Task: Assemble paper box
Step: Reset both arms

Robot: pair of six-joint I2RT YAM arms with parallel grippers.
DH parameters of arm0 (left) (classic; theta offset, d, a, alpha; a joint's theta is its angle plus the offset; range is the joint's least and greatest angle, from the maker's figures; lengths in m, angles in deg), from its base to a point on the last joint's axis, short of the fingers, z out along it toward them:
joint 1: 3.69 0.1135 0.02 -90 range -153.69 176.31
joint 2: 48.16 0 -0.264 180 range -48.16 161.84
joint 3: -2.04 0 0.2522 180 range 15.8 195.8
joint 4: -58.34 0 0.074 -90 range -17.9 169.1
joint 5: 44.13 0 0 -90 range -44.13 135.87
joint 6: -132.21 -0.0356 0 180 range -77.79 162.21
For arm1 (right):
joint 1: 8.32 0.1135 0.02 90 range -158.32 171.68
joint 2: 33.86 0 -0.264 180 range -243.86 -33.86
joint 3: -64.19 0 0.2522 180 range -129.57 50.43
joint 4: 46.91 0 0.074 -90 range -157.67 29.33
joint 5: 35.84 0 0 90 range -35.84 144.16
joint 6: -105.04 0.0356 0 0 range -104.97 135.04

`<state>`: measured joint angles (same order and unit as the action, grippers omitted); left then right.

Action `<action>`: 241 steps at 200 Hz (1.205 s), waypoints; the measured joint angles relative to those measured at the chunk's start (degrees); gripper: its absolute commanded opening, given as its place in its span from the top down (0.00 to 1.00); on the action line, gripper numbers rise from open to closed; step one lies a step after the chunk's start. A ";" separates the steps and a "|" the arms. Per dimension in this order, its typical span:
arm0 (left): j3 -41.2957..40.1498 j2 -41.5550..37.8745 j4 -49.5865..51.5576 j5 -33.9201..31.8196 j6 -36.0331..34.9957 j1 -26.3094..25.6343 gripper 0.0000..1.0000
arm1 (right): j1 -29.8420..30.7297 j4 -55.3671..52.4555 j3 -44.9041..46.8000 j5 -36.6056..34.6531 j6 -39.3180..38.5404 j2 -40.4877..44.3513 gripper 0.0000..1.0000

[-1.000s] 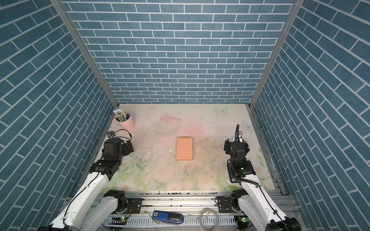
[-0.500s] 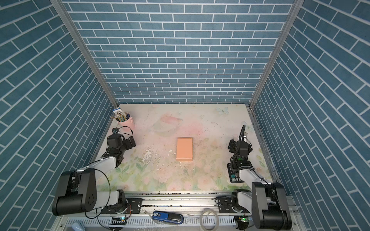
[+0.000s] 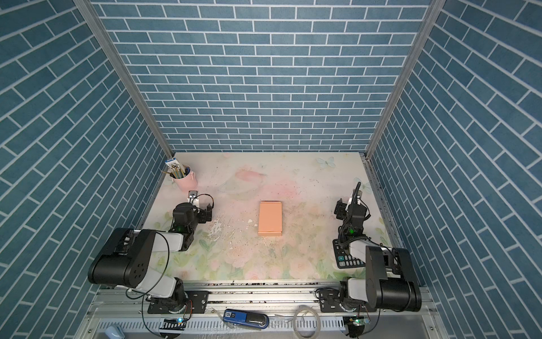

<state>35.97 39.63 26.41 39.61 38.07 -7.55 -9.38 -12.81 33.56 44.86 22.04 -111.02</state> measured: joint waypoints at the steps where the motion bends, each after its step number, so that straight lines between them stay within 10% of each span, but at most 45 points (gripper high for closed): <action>1: 0.07 0.00 0.04 0.09 0.00 0.09 0.00 | -0.04 0.28 0.07 0.04 0.00 -0.13 0.20; 60: 1.79 -0.17 -1.86 2.27 0.44 2.40 0.00 | -1.38 13.46 3.52 3.69 -0.04 -10.73 0.20; 117: 1.79 -0.17 -2.23 2.78 0.48 2.40 0.00 | -1.57 6.47 -5.14 4.46 -0.63 -11.13 0.01; 241: 1.79 -0.17 -2.23 2.97 0.46 2.40 0.01 | -1.57 3.43 -5.18 4.57 -1.33 -11.13 0.01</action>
<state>37.76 39.45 24.18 42.58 38.53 -5.15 -10.95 -9.38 28.38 49.43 20.71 -122.15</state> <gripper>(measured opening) 0.995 0.989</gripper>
